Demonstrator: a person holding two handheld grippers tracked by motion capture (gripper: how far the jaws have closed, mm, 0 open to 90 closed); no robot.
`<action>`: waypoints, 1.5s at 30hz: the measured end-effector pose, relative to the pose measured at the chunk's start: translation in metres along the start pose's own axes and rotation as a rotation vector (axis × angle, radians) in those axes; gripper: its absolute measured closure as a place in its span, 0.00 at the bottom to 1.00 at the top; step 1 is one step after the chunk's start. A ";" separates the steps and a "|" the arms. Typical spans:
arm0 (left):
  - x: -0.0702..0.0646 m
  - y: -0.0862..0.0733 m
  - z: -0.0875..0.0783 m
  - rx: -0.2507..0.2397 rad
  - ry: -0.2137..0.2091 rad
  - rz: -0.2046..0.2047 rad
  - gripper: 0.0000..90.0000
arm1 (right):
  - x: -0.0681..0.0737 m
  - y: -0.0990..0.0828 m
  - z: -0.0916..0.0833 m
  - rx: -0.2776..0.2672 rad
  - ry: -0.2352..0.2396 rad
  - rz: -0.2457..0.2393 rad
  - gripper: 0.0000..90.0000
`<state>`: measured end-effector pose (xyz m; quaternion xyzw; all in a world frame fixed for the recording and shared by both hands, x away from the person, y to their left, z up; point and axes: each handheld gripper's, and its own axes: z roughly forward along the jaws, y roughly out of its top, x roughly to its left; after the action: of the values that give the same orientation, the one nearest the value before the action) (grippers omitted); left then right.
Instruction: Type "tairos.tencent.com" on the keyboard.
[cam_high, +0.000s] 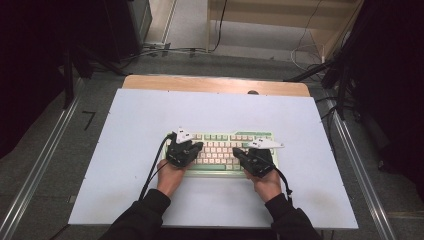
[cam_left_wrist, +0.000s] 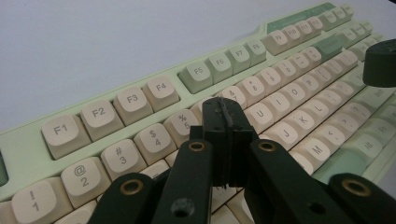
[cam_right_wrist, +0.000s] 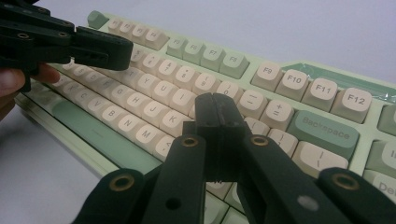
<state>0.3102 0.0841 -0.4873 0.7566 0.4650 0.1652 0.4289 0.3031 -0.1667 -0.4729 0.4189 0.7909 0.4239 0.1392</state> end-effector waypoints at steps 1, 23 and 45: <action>0.000 0.000 0.001 0.002 -0.001 0.001 1.00 | 0.000 0.000 0.000 0.001 0.001 0.000 0.97; 0.000 0.000 0.008 0.046 0.010 0.006 1.00 | 0.000 0.000 0.000 -0.001 0.005 -0.004 0.97; 0.009 0.003 -0.011 -0.018 -0.032 -0.065 1.00 | 0.000 0.000 0.000 -0.012 0.004 -0.005 0.97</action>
<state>0.3095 0.0970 -0.4798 0.7398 0.4810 0.1430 0.4482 0.3032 -0.1665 -0.4727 0.4151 0.7898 0.4289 0.1413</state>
